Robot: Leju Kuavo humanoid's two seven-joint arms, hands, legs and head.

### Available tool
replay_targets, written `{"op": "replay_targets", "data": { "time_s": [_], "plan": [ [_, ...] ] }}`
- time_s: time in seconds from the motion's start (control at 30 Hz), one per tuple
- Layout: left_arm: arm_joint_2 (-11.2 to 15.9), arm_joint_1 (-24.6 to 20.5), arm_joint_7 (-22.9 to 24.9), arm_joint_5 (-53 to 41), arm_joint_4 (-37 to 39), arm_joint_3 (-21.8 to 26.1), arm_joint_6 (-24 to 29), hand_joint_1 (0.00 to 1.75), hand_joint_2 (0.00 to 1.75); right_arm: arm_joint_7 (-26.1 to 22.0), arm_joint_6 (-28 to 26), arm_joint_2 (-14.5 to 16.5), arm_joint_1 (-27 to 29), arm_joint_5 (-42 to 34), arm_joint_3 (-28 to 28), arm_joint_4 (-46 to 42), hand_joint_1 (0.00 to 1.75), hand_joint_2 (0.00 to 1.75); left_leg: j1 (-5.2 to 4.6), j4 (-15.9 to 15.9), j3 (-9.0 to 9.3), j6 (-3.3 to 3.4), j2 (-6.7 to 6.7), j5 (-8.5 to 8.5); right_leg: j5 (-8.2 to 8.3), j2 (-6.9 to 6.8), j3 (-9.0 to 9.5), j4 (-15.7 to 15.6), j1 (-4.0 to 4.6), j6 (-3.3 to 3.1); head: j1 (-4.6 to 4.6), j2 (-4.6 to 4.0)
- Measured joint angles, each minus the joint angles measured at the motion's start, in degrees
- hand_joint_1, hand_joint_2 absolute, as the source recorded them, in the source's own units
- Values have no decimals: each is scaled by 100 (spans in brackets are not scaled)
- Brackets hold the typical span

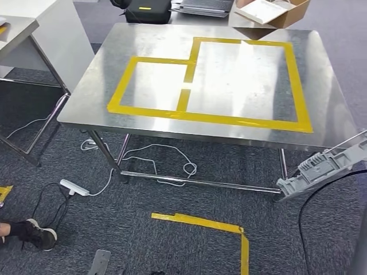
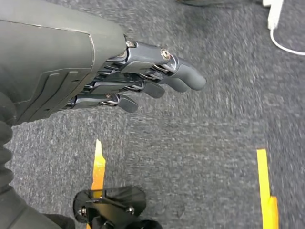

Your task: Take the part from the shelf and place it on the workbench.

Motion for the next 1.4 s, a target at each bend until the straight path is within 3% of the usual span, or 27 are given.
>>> {"op": "replay_targets", "data": {
  "time_s": [0.07, 0.13, 0.23, 0.3, 0.37, 0.43, 0.47, 0.5, 0.57, 0.63, 0.67, 0.8, 0.87, 0.93, 0.97, 1.0, 1.03, 1.1, 1.13, 1.17, 1.27, 1.33, 1.4],
  "plan": [
    [1, -8, -15, 3, 0, 0, -16, 0, 175, 3, 88, 1, 0, 35, 74, 4, 175, 175, -2, -586, 259, 52, -30, 406, 0, 74, 12, 0, 1, 2, -1, 0],
    [14, -25, -54, 14, 0, 0, -38, 0, 175, 1, 158, 11, -2, 83, 182, 13, 175, 175, -12, -1233, 546, 113, -93, 664, 0, 132, 6, 9, 17, 26, 1, 0],
    [22, -52, -125, 28, 0, 0, -97, 0, 175, 33, 303, 48, -11, 33, 373, 37, 175, 175, -23, -1500, 630, 150, -123, 674, 22, 165, -39, -4, 17, 118, 6, 0],
    [22, -58, -160, 42, 0, 0, -119, 0, 175, 86, 424, 71, -47, -50, 502, 54, 175, 175, -5, -1558, 642, 194, -111, 706, -45, 104, -107, 77, 9, 171, 17, 0],
    [28, -58, -192, 70, 0, 0, -127, 0, 175, 130, 530, 89, -132, -78, 643, 78, 175, 175, 16, -1602, 660, 247, -96, 714, -307, -4, -349, 559, 9, 197, 42, 0],
    [37, -50, -212, 92, 0, 0, -143, 0, 175, 159, 612, 117, -197, -28, 823, 109, 175, 175, 14, -1602, 669, 270, -83, 692, -597, -55, -718, 1306, 9, 223, 56, 0],
    [37, -46, -216, 94, 0, 0, -156, 0, 175, 173, 637, 139, -206, 11, 922, 125, 175, 175, 13, -1600, 681, 267, -76, 681, -633, -62, -841, 1535, 7, 236, 54, 0],
    [36, -45, -219, 95, 0, 0, -169, 0, 175, 183, 650, 163, -213, 45, 1009, 139, 175, 175, 15, -1598, 699, 260, -72, 667, -564, -69, -869, 1563, 4, 245, 56, 0],
    [33, -44, -219, 95, 0, 0, -192, 0, 175, 194, 656, 203, -249, 81, 1132, 158, 175, 175, 21, -1589, 755, 226, -71, 622, -176, -109, -603, 993, -7, 250, 57, 0],
    [38, -42, -220, 97, 0, 0, -202, 0, 175, 195, 656, 228, -326, 90, 1199, 172, 175, 175, 3, -1565, 789, 165, -73, 565, 44, -177, -247, 310, 5, 227, 61, 0],
    [43, -39, -220, 98, 0, 0, -202, 0, 175, 196, 656, 243, -360, 92, 1227, 178, 175, 175, -10, -1554, 790, 135, -72, 544, 50, -197, -142, 119, 15, 200, 56, 0],
    [55, -44, -224, 90, 0, -1, -200, 0, 175, 201, 662, 284, -429, 106, 1288, 185, 175, 175, -15, -1492, 797, 18, -47, 452, -84, -153, -22, 27, 19, 39, 38, 0],
    [62, -61, -224, 73, 0, -2, -203, 0, 175, 211, 693, 319, -542, 124, 1341, 197, 175, 175, 4, -1050, 575, -52, -48, 273, -146, -133, 58, 9, -2, -36, 22, 0],
    [60, -63, -218, 50, 0, -4, -206, 0, 175, 241, 751, 377, -695, 162, 1427, 256, 175, 175, 25, -293, 104, -100, -48, 55, -232, -97, 142, 9, 3, -76, 14, 0],
    [59, -60, -211, 40, 0, -8, -206, 0, 175, 265, 779, 408, -762, 180, 1476, 306, 175, 175, 32, -18, -110, -106, -48, 44, -286, -74, 204, 9, 8, -78, 16, 0],
    [58, -58, -207, 34, 0, -15, -206, 0, 175, 287, 804, 439, -823, 195, 1520, 361, 175, 175, 32, 77, -249, -97, -48, 163, -350, -52, 283, 8, 14, -75, 16, 0],
    [58, -57, -203, 30, 0, -25, -206, 0, 175, 303, 826, 469, -877, 204, 1566, 416, 175, 175, 27, -39, -289, -73, -49, 400, -420, -34, 377, 7, 22, -70, 16, 0],
    [66, -57, -199, 24, 0, -41, -206, 0, 175, 317, 862, 533, -982, 220, 1662, 518, 175, 175, -7, -646, -168, 28, -64, 1005, -570, -8, 569, -17, 26, -56, 22, 0],
    [71, -55, -197, 19, 1, -47, -206, 0, 175, 320, 870, 565, -1041, 240, 1717, 583, 175, 175, -38, -895, -77, 90, -73, 1187, -627, 5, 655, -50, 27, -39, 31, 0],
    [83, -54, -194, 14, 2, -52, -205, 0, 175, 329, 868, 597, -1092, 270, 1770, 651, 175, 175, -70, -1066, 6, 151, -78, 1258, -664, 13, 732, -104, 19, -14, 29, 0],
    [102, -80, -185, -7, 3, -89, -203, 0, 175, 376, 834, 689, -1213, 389, 1876, 819, 175, 175, -101, -1454, 308, 297, -46, 1078, -583, 14, 869, -193, 16, 87, -10, 0],
    [98, -116, -183, -17, 3, -113, -202, 0, 175, 390, 801, 719, -1345, 427, 1918, 929, 175, 175, -59, -1832, 615, 333, -39, 953, -409, -18, 668, 158, 35, 102, 18, 0],
    [86, -102, -172, -25, 4, -124, -202, 0, 175, 403, 778, 739, -1448, 438, 1976, 1124, 175, 175, -26, -2072, 916, 310, -68, 863, -437, -50, 292, 762, 46, 84, 56, 0]
  ]
}}
